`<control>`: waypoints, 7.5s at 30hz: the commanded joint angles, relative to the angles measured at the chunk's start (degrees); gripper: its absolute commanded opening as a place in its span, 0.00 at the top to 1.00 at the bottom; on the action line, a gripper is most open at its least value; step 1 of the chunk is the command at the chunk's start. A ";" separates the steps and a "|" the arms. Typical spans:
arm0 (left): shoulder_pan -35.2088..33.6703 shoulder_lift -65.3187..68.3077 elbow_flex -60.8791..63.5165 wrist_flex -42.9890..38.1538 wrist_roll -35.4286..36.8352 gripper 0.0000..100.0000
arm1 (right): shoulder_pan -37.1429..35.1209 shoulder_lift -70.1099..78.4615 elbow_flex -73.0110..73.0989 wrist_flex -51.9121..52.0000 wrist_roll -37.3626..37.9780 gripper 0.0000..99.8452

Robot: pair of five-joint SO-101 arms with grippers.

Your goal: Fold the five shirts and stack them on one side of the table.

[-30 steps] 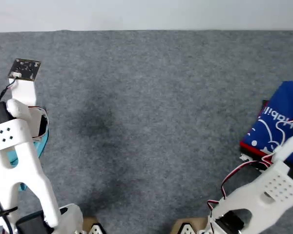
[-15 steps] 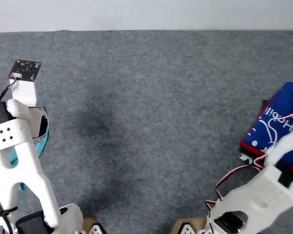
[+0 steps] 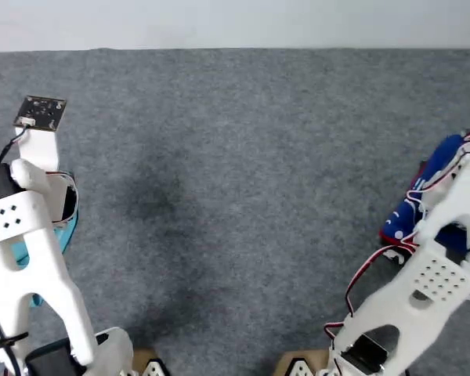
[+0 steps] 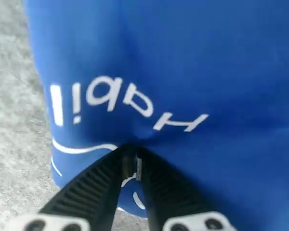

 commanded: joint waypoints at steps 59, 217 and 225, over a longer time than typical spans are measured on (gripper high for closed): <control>4.84 -1.85 -3.56 3.43 -0.53 0.99 | -7.87 -7.78 -30.95 2.59 2.99 0.99; -12.13 2.55 29.49 -31.47 -30.59 1.00 | -50.33 -31.43 33.41 -20.88 -1.93 0.84; -12.04 3.08 18.68 -31.91 -21.63 1.00 | -56.13 -19.56 25.23 -20.70 -1.85 0.84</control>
